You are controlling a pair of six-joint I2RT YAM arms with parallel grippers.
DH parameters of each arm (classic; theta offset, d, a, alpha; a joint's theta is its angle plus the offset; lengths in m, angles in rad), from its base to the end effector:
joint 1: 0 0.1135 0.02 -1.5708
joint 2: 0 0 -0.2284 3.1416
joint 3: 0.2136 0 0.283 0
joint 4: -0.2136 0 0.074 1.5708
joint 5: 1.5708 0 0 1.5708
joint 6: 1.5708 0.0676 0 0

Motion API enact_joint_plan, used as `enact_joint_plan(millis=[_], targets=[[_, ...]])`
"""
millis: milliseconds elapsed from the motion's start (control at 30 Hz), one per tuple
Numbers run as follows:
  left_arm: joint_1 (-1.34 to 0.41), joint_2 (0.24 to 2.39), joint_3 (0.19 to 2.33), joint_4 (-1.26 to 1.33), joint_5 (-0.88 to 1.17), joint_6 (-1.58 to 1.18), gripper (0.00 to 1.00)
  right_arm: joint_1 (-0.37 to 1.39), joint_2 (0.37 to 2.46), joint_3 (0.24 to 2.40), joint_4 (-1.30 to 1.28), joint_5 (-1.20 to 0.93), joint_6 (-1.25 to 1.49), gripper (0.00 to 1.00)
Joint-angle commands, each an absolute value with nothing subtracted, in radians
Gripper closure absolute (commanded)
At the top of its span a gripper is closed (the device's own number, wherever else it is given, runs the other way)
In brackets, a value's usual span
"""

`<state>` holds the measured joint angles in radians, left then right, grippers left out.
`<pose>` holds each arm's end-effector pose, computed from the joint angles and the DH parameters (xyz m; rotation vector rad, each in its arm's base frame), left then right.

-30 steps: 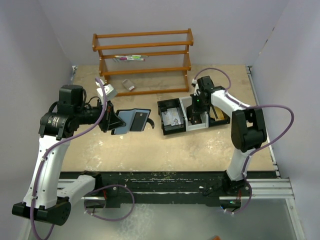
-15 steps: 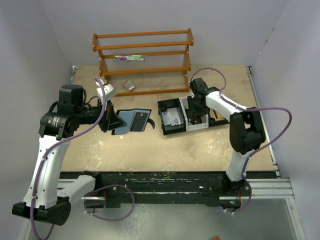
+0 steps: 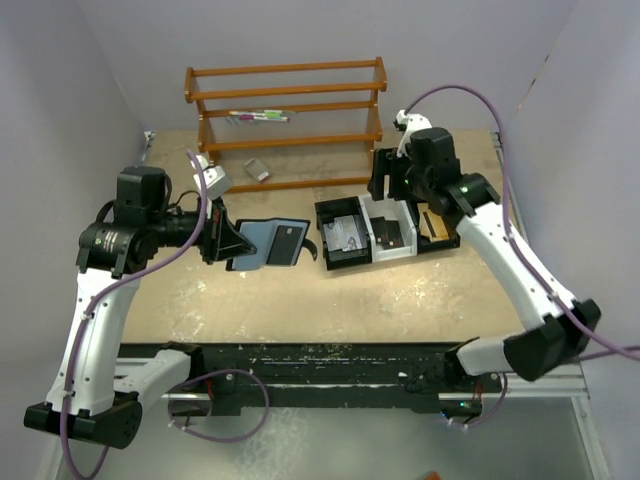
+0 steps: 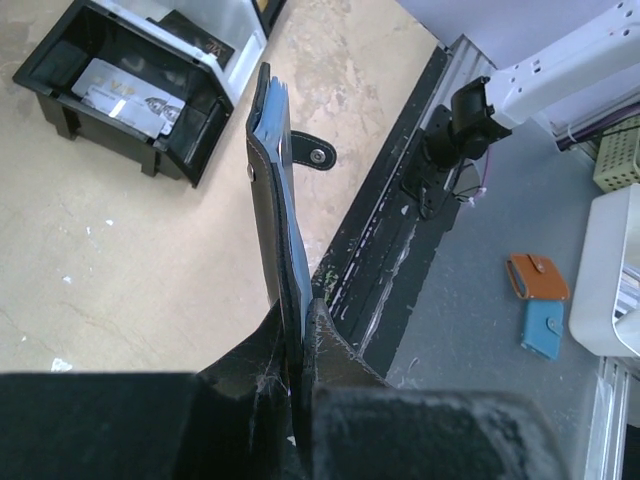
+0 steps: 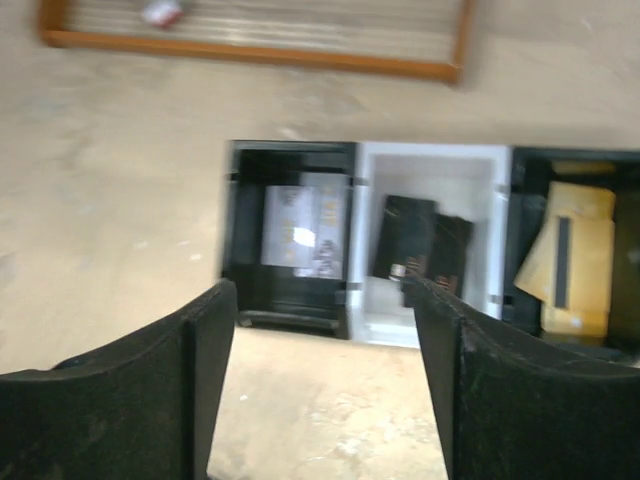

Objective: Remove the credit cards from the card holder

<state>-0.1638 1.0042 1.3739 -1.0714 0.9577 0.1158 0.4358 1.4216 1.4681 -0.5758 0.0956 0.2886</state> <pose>0.2079 -0.0904 0.3892 0.7831 1.9821 -1.0984 0.3486 0.1552 0.3408 -0.0976 2.1130 0.3351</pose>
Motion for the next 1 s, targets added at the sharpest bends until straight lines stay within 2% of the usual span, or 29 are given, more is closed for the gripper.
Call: enact_joint_plan(millis=[0,133,267,467,533,967], targets=[[-0.162,1.031,1.455,-1.099,1.05,0.163,1.0,0.489,1.301,1.474,-0.471,-0.137,0.294,0.22],[-0.161,1.041,1.48,-1.148,1.089,0.206,1.0,0.587,1.278,1.511,-0.396,-0.315,0.281,0.12],[-0.161,1.029,1.471,-1.181,1.123,0.251,1.0,0.727,1.328,1.597,-0.422,-0.336,0.232,0.11],[-0.16,1.046,1.474,-1.263,1.131,0.333,1.0,0.837,1.366,1.629,-0.407,-0.431,0.197,0.09],[-0.161,1.052,1.478,-1.289,1.142,0.357,1.0,0.864,1.376,1.635,-0.403,-0.453,0.181,0.0],[-0.161,1.051,1.492,-1.334,1.177,0.396,1.0,0.937,1.447,1.696,-0.429,-0.567,0.113,0.0]])
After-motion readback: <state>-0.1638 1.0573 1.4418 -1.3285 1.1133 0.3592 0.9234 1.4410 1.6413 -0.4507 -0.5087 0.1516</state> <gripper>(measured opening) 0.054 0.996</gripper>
